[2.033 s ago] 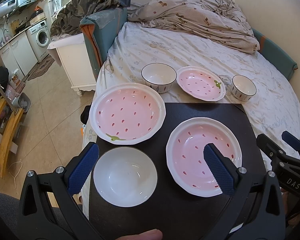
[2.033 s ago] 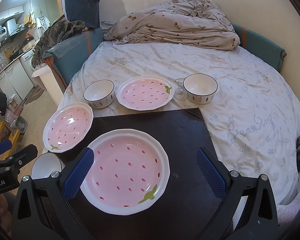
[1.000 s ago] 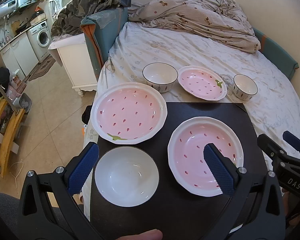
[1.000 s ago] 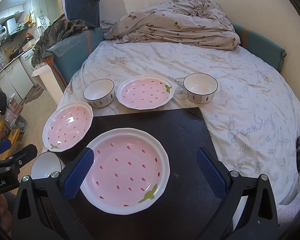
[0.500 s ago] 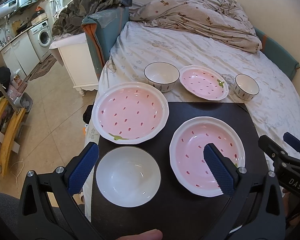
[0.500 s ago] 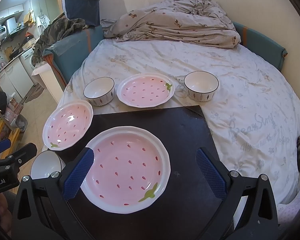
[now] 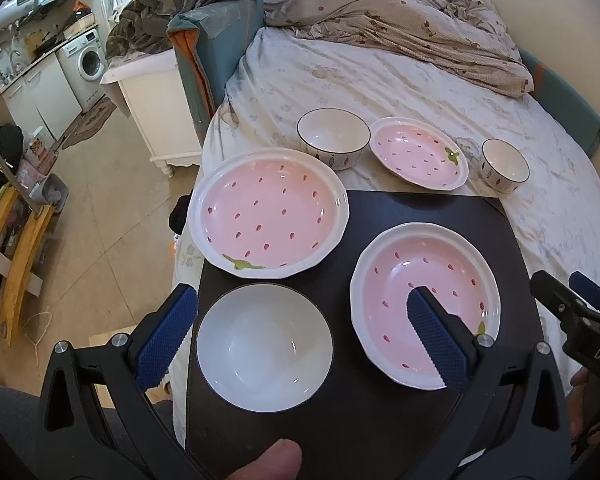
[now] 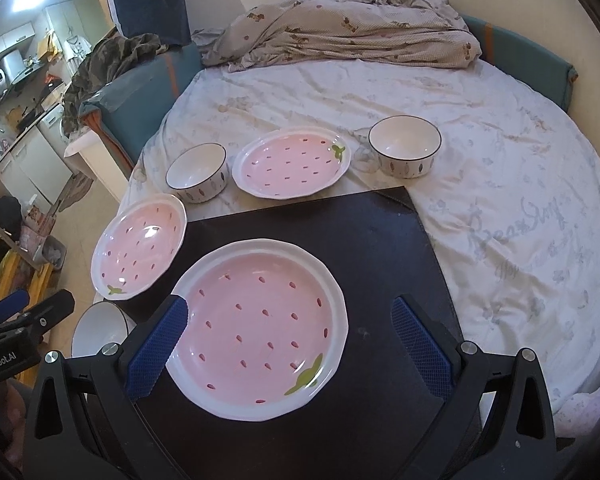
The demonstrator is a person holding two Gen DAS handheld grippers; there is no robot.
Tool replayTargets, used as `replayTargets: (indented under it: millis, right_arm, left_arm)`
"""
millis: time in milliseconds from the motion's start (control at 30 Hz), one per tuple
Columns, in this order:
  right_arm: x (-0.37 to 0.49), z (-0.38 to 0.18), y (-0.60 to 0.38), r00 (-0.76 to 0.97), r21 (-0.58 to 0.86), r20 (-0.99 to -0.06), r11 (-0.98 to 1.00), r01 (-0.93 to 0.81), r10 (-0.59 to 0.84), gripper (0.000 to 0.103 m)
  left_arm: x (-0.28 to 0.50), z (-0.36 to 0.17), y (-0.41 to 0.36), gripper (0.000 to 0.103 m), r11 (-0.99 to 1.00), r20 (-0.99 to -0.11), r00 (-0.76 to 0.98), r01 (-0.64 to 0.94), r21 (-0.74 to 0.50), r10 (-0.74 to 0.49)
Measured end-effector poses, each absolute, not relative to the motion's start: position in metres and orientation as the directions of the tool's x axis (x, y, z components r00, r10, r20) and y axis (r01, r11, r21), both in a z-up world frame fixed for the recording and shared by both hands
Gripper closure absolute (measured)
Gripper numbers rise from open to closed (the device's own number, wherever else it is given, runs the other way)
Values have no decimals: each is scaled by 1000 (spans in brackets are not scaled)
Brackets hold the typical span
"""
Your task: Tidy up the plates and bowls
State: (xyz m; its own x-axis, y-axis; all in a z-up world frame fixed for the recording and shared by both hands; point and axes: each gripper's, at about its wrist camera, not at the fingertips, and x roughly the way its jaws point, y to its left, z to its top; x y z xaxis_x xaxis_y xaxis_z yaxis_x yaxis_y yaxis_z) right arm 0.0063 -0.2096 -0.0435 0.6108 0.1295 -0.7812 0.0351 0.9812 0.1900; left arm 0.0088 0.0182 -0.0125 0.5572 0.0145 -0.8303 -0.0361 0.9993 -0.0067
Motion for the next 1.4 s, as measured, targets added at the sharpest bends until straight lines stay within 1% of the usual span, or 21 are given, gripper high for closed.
replayTargets:
  millis: [200, 367, 467, 567, 667, 800, 900, 967, 1000, 1033, 1100, 1167, 1233, 1300, 1367, 1400]
  right_arm:
    - [11, -43, -214, 599, 229, -783, 973, 25, 168, 0]
    - [24, -16, -211, 572, 309, -774, 951, -31, 270, 0]
    - [39, -1, -206, 557, 358, -764, 932, -53, 325, 2]
    - [56, 6, -200, 554, 374, -756, 925, -71, 348, 5]
    - [84, 3, -197, 526, 414, -760, 908, -61, 382, 5]
    - [119, -13, -187, 453, 454, -784, 890, -47, 424, 12]
    - [145, -32, -174, 389, 466, -806, 884, -51, 447, 19]
    - [159, -45, -164, 348, 475, -817, 879, -49, 460, 30]
    - [168, -54, -158, 322, 479, -822, 876, -55, 469, 32]
    - [172, -58, -154, 312, 475, -826, 878, -66, 470, 34]
    - [180, -65, -144, 296, 453, -836, 886, -100, 462, 36]
    - [188, -74, -136, 275, 456, -838, 881, -123, 472, 36]
    - [198, -86, -133, 248, 496, -825, 861, -109, 507, 36]
    - [207, -102, -129, 219, 522, -822, 849, -80, 526, 36]
    - [216, -118, -124, 182, 550, -816, 834, -43, 548, 44]
    - [218, -123, -123, 169, 561, -813, 827, -31, 558, 46]
  left_arm:
    - [19, 4, 35, 0, 996, -819, 572, -94, -14, 42]
    - [46, 14, 64, 0, 986, -860, 510, -156, -62, 26]
    - [67, 13, 73, 0, 985, -877, 479, -165, -52, 34]
    - [94, 10, 90, 0, 977, -902, 433, -197, -87, 7]
    - [115, 6, 107, 0, 965, -912, 410, -233, -118, -12]
    - [142, -13, 132, 0, 938, -929, 357, -280, -204, -96]
    - [160, -27, 148, 0, 927, -934, 343, -308, -213, -101]
    - [171, -39, 157, 4, 921, -940, 319, -319, -224, -118]
    - [174, -44, 160, 11, 919, -943, 310, -324, -225, -122]
    - [178, -51, 164, 15, 916, -946, 301, -331, -226, -125]
    - [184, -63, 171, 17, 915, -952, 284, -341, -216, -119]
    - [190, -74, 176, 20, 913, -956, 262, -342, -223, -136]
    - [194, -84, 178, 31, 910, -959, 240, -344, -229, -150]
    - [198, -94, 178, 35, 911, -960, 216, -335, -242, -175]
    - [198, -100, 177, 39, 918, -966, 195, -323, -228, -172]
    - [198, -104, 176, 43, 926, -970, 178, -312, -214, -165]
